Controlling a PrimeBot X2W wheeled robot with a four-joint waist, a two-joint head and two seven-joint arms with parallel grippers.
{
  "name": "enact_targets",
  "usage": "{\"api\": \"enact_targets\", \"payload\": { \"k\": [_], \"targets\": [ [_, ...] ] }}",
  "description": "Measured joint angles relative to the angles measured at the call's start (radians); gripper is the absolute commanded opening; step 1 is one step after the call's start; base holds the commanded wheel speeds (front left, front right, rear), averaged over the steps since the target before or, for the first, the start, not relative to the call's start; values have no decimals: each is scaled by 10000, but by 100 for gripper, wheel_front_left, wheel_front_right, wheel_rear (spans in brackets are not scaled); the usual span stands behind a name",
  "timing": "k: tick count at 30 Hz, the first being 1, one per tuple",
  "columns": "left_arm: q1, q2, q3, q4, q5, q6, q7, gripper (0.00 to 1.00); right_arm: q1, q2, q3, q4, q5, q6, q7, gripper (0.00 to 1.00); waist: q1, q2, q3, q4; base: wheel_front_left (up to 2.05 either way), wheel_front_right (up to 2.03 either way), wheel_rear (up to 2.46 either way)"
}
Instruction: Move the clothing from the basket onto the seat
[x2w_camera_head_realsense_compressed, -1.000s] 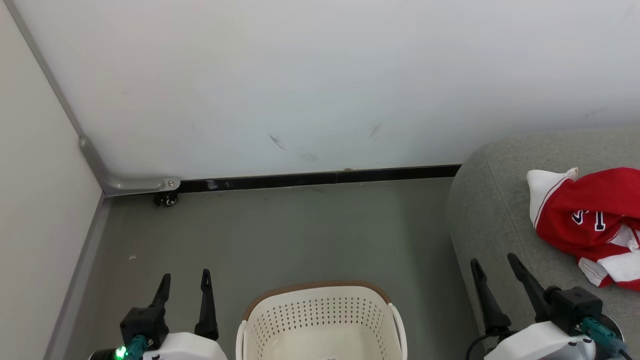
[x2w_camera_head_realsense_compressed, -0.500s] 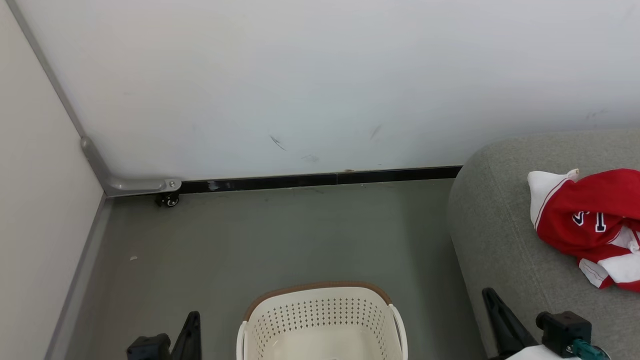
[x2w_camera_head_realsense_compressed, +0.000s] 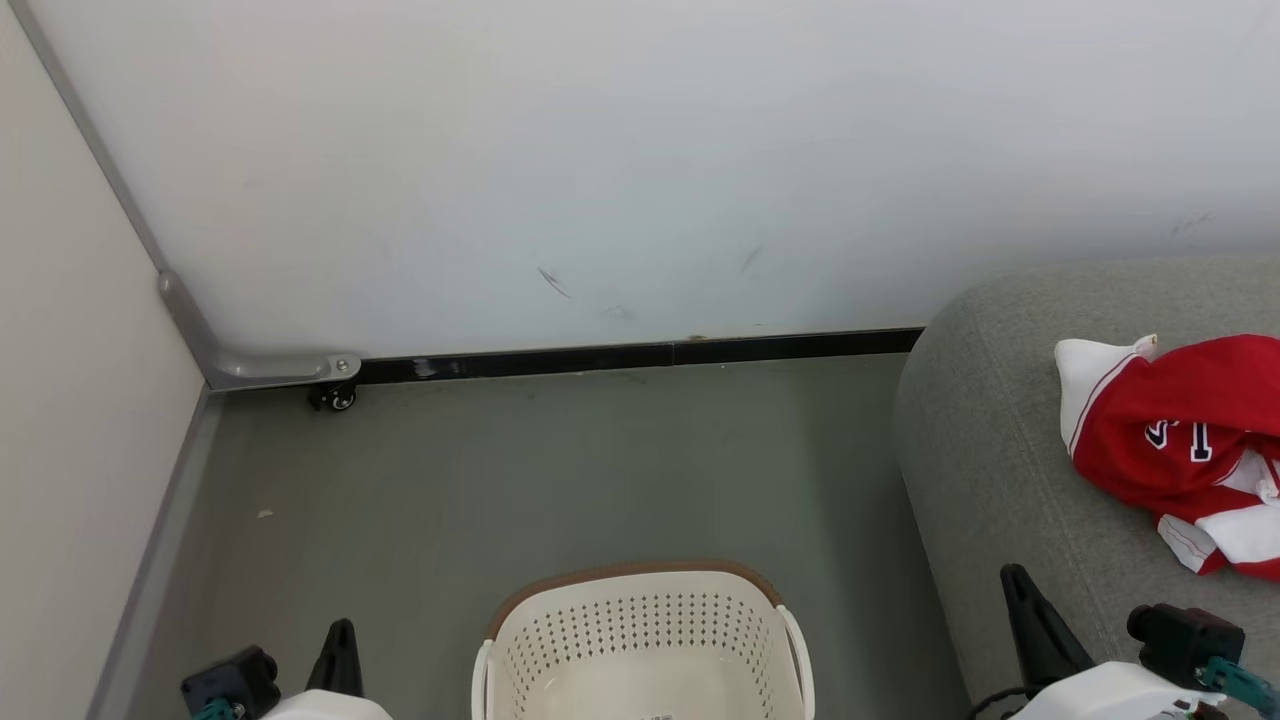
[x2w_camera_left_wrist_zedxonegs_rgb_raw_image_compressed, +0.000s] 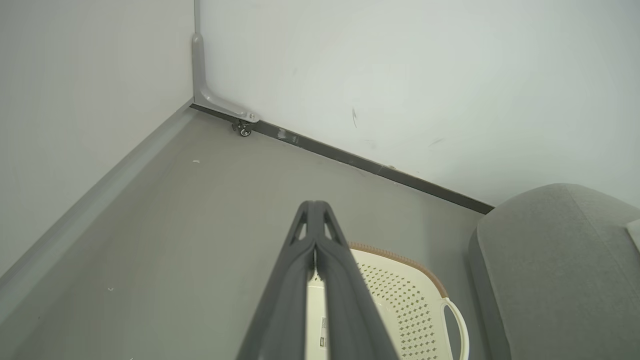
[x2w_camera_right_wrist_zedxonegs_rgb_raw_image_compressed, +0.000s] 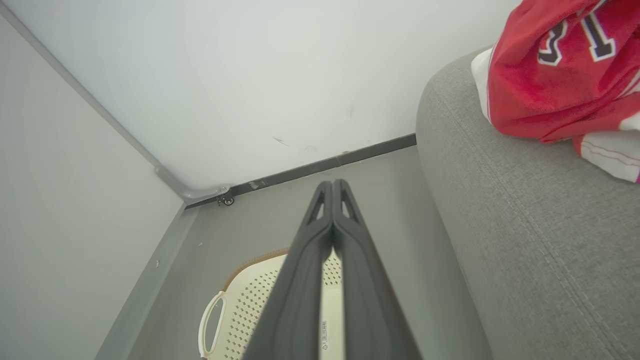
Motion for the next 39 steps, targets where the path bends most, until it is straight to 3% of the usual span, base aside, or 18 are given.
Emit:
{"api": "enact_targets", "payload": {
  "k": [17, 39],
  "targets": [
    [-302, -17, 625, -82, -2199, -449, 828, 0, -408, 0, -332, 102, 2424, 0, 445, 0, 43, 0, 82, -55, 0, 0, 0],
    [-504, -50, 1143, -516, -5060, -1030, 1538, 0, -805, -4, -600, 113, 5565, -2, 713, 0, 9, 0, 225, -106, 0, 0, 0]
  ]
}}
